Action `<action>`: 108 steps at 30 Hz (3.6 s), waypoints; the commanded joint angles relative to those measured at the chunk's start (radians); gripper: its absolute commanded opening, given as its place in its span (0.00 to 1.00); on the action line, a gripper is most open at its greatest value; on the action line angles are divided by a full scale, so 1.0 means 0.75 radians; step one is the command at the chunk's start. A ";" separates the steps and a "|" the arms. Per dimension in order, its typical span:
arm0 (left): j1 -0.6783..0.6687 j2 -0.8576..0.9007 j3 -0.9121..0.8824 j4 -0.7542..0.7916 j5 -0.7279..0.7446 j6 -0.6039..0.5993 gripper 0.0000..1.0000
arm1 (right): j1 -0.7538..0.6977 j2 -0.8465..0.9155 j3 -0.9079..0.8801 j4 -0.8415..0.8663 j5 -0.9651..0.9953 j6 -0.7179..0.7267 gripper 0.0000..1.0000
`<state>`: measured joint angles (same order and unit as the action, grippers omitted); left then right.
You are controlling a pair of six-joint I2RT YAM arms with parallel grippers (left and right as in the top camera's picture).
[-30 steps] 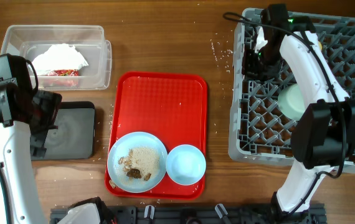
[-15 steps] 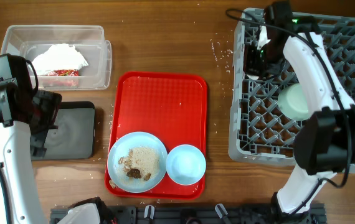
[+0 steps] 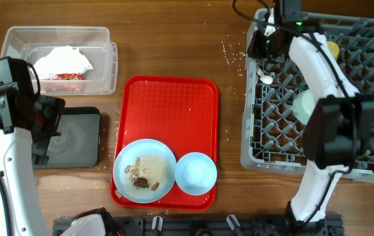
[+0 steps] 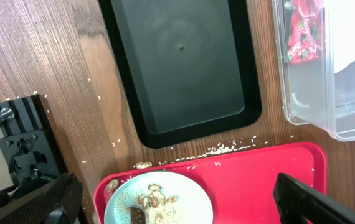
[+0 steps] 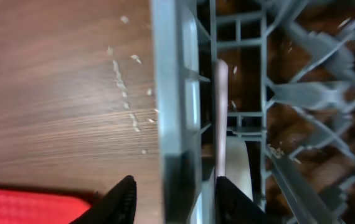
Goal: Sort waste into correct bins and load items into the dishwasher rack
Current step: 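Lower the spoon into the rack slots and open the right gripper, then move the right gripper over the light-blue bowl on the red tray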
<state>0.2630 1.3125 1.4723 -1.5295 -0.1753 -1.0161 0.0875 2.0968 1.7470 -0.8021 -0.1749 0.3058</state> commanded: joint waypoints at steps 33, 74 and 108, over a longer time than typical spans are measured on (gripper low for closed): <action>0.005 -0.007 -0.004 -0.002 -0.022 -0.022 1.00 | 0.259 -0.051 0.163 -0.154 0.208 0.050 0.56; 0.005 -0.007 -0.004 -0.002 -0.022 -0.022 1.00 | 1.004 -0.436 0.084 -0.991 -0.033 0.016 0.68; 0.005 -0.007 -0.004 -0.002 -0.022 -0.022 1.00 | 1.332 -0.427 -0.731 -0.346 -0.005 -0.022 0.57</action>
<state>0.2630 1.3125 1.4723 -1.5291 -0.1757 -1.0161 1.0481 1.7817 1.2137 -1.0706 -0.2405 0.3111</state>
